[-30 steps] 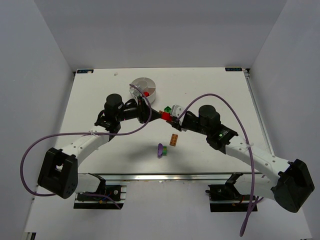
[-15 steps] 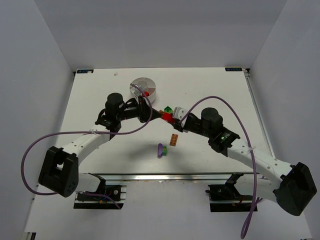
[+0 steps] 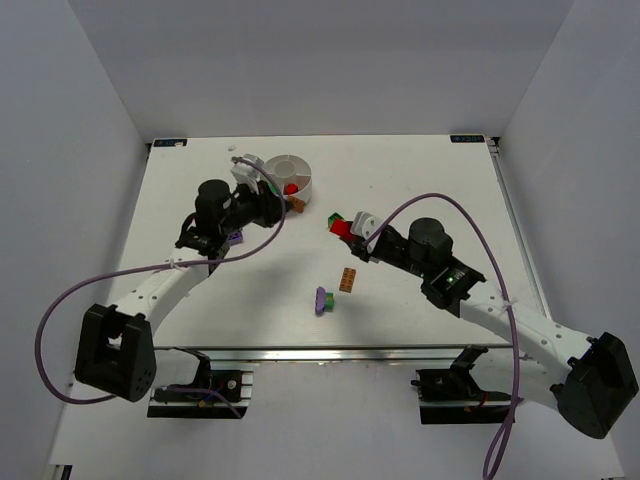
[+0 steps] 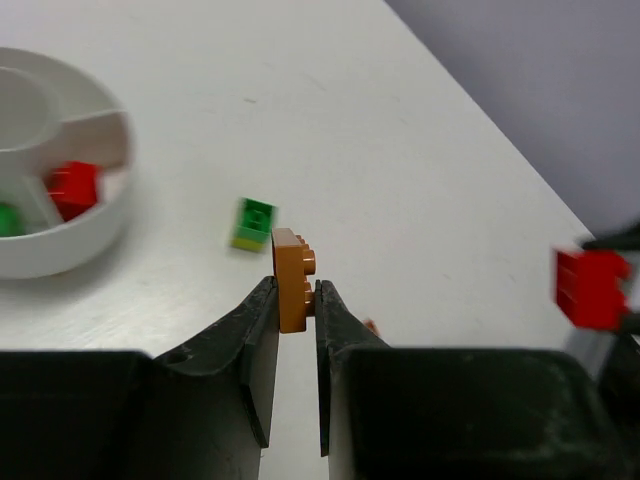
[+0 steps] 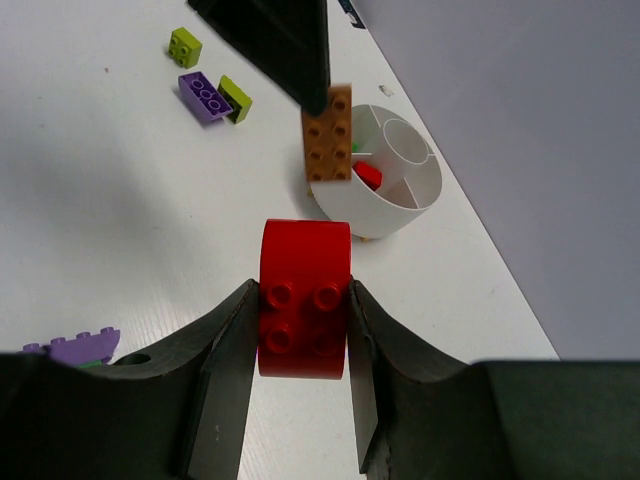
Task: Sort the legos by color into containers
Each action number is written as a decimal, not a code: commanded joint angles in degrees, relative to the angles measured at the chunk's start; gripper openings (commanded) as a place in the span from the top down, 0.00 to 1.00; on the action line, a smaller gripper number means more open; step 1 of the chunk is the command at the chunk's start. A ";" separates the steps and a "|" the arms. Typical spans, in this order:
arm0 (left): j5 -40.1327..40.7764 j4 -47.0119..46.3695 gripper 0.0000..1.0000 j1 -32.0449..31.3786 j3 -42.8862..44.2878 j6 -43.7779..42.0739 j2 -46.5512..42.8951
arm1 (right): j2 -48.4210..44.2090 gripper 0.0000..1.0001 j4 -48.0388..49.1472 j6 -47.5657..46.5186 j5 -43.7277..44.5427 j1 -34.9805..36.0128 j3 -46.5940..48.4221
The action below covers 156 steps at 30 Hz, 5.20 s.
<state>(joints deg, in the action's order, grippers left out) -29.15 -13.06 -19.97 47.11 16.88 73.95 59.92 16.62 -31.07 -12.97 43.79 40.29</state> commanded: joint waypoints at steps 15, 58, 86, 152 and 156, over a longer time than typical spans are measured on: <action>25.81 10.51 1.00 8.72 28.81 -9.57 20.96 | -3.67 1.00 2.27 2.33 -2.76 -0.02 -0.39; 18.33 10.42 0.45 8.72 37.00 -14.42 35.74 | -3.32 1.00 2.10 1.36 -3.20 -0.02 -0.65; -7.59 -17.70 0.34 3.46 2.37 23.46 3.83 | -0.51 1.00 2.54 1.45 -2.32 -0.81 -0.83; -5.06 6.29 1.00 -8.61 9.58 4.04 8.75 | 2.13 0.10 2.63 -0.13 1.46 -0.81 -0.31; 4.33 9.53 1.00 -5.44 12.55 1.32 9.36 | 0.38 0.11 1.57 -0.31 0.58 -0.81 0.14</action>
<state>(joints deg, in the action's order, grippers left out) -33.87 -8.19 -27.62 55.61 23.00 85.06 62.70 17.65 -31.48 -12.49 42.87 37.71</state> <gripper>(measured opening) 0.320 0.893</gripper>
